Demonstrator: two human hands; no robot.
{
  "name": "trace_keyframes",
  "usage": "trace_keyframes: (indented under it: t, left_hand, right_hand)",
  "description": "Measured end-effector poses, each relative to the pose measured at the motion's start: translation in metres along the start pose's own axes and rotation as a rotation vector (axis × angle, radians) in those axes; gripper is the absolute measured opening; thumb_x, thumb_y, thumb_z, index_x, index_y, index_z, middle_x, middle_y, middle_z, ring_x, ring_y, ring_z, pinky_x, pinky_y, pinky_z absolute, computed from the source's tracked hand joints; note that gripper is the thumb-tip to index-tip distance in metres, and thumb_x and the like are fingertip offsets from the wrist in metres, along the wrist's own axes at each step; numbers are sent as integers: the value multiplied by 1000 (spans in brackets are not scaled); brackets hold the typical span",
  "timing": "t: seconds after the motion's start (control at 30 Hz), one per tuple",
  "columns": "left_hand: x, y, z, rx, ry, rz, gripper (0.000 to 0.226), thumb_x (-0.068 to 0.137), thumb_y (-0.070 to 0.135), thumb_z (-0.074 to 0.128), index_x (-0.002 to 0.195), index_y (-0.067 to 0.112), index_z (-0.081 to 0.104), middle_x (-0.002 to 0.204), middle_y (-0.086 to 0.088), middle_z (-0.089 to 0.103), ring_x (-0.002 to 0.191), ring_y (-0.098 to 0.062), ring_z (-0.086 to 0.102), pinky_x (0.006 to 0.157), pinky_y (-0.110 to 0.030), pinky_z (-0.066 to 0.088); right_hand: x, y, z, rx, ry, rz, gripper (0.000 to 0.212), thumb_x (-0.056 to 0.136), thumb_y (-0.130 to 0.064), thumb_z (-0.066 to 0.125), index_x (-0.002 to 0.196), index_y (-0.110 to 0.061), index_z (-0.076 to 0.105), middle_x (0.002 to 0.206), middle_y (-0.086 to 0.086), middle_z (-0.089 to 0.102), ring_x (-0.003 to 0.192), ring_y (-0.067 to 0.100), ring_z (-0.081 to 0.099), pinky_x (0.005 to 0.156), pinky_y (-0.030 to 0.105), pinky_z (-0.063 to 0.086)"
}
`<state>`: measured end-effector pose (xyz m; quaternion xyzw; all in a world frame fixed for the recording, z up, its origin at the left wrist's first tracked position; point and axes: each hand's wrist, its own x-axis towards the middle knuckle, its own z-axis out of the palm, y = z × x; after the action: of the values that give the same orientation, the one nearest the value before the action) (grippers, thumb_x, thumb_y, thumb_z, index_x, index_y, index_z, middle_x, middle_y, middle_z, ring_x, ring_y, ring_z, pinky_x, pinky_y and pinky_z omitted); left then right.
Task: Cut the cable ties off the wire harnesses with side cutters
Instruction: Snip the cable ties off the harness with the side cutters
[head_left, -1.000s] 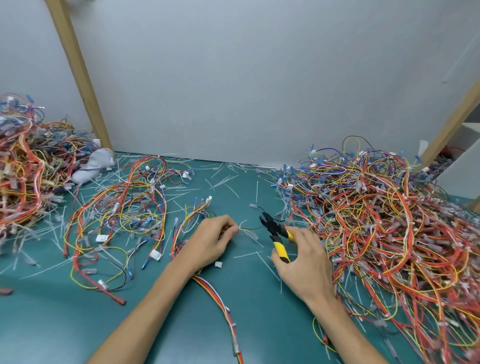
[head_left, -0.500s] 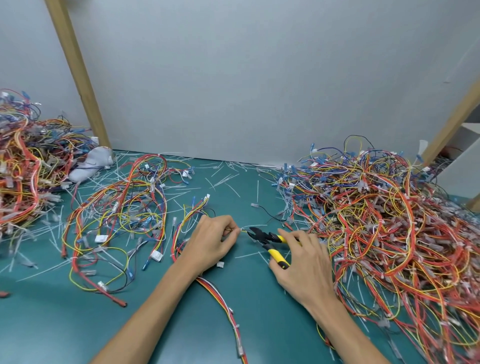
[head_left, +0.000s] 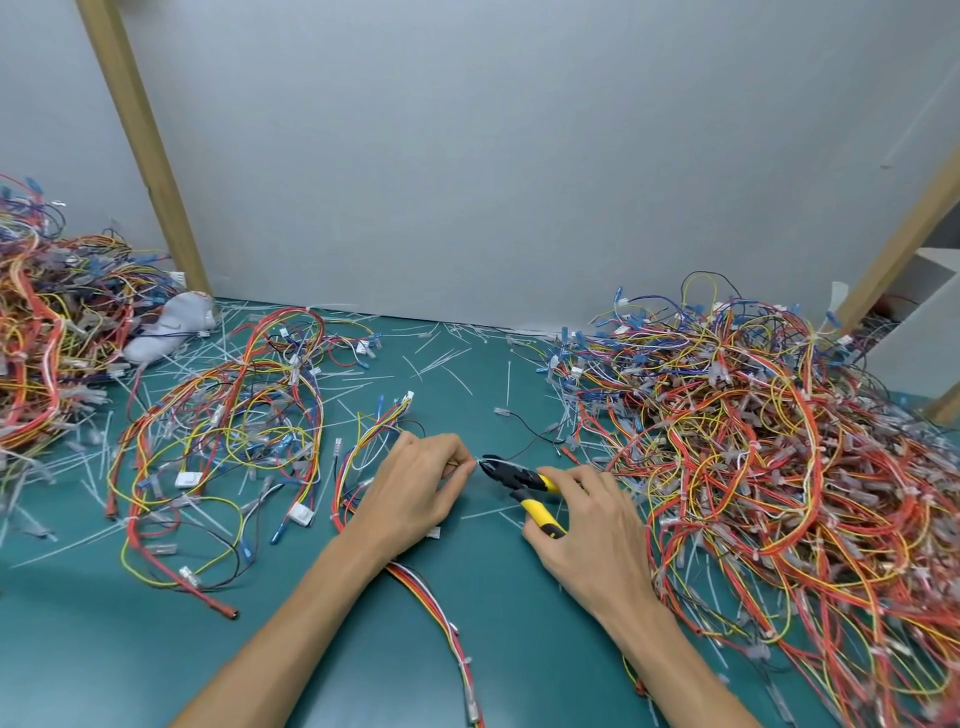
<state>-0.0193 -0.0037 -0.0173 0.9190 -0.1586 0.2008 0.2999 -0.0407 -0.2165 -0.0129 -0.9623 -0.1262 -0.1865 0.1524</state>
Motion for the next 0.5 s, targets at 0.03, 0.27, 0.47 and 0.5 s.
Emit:
trace_keyframes:
  t: [0.03, 0.27, 0.47, 0.5]
  left_hand:
    - [0, 0, 0, -2, 1, 2, 13, 94, 21, 60, 81, 21, 55, 67, 13, 52, 62, -13, 47, 74, -25, 30]
    - [-1, 1, -2, 39, -17, 50, 10, 94, 19, 60, 84, 18, 58, 74, 13, 57, 67, -12, 52, 74, -29, 35]
    - [-2, 5, -5, 59, 31, 73, 9, 96, 24, 55, 88, 20, 58, 82, 15, 51, 77, -12, 50, 79, -32, 36]
    - [-3, 6, -6, 40, 50, 63, 10, 97, 27, 53, 89, 22, 57, 84, 16, 51, 80, -11, 49, 81, -30, 35]
  right_hand:
    - [0, 0, 0, 4, 0, 2, 45, 73, -41, 71, 115, -26, 68, 100, -8, 63, 94, 19, 58, 77, 36, 51]
    - [0, 3, 1, -30, 38, -37, 37, 67, -33, 81, 102, -24, 72, 86, -8, 65, 80, 19, 61, 65, 32, 50]
    - [2, 1, -2, -3, 28, -13, 25, 72, -38, 71, 96, -28, 71, 77, -9, 65, 73, 17, 59, 57, 30, 44]
    - [2, 0, -3, 8, 25, -4, 23, 73, -40, 68, 95, -30, 70, 76, -9, 65, 73, 16, 59, 57, 30, 45]
